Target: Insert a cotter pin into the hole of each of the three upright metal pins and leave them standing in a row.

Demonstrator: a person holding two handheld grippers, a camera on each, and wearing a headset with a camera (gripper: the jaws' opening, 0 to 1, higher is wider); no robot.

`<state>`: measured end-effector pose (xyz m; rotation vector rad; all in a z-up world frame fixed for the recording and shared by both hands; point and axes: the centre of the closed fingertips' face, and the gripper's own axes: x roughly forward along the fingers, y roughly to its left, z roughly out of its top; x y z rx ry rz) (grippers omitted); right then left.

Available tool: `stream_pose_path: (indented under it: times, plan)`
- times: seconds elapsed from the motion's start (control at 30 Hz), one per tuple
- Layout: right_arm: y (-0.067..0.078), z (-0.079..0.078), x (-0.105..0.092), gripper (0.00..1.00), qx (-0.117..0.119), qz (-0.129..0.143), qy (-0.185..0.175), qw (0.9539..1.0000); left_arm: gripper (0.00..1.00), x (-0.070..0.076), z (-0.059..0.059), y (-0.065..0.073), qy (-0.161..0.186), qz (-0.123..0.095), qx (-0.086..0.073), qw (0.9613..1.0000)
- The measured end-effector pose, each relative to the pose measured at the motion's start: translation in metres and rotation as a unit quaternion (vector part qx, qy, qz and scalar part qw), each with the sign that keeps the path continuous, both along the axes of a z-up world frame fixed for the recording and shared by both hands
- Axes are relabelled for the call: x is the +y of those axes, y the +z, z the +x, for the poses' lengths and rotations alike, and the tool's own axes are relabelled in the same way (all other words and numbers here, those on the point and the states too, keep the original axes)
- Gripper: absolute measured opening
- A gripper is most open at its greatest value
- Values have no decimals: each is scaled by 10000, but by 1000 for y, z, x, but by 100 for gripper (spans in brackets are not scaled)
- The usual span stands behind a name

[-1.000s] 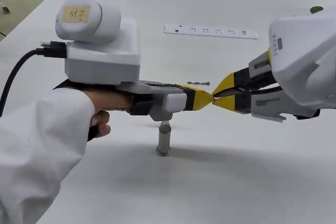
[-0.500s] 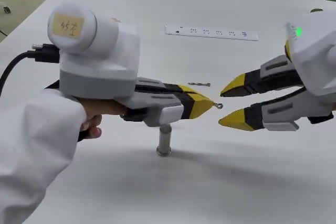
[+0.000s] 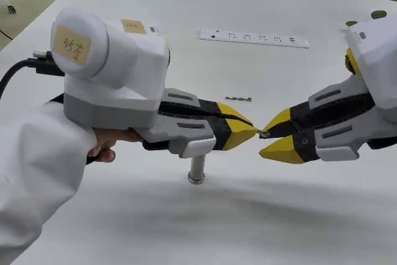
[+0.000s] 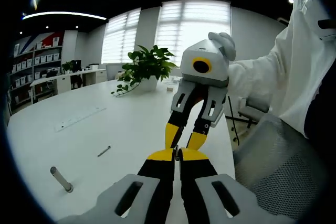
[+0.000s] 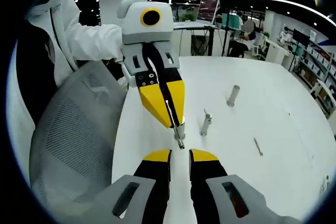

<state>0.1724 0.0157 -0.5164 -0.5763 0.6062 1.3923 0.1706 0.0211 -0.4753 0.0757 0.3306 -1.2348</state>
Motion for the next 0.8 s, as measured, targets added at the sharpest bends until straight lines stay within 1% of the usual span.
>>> stream_pose_path:
  times: [0.07,0.1,0.13,0.2,0.3,0.37,0.43,0.53,0.63,0.7,0.8]
  plan:
    - [0,-1,0,5,33,4,-7,10000,0,-1,-1,1,-36,-8,-27,10000]
    - [-1,-4,1,5,121,16,18,9999,0,-1,-2,1,-70,-8,-36,10000]
    - [0,-6,3,5,148,44,39,9999,0,-1,-2,1,-93,-4,-38,9999]
    - [2,-8,4,4,152,56,61,9999,0,-4,-6,2,-156,-13,-29,9999]
    - [5,-12,6,2,169,74,111,9998,0,-6,-10,3,-257,9,-66,9996]
    - [7,-14,7,0,195,98,143,9997,0,-6,-12,4,-314,0,-79,9995]
    - [8,-17,7,0,269,103,172,9994,0,-6,-12,4,-348,5,-78,9994]
    - [9,-19,7,0,294,97,203,9993,0,-6,-12,3,-391,16,-90,9992]
    - [8,-22,7,0,326,40,228,9992,0,-4,-13,0,-449,96,-96,9989]
    - [7,-23,6,0,367,2,234,9991,0,-4,-14,-2,-480,132,-69,9987]
    - [5,-26,5,0,389,-60,287,9988,0,-3,-15,-8,-562,269,-63,9980]
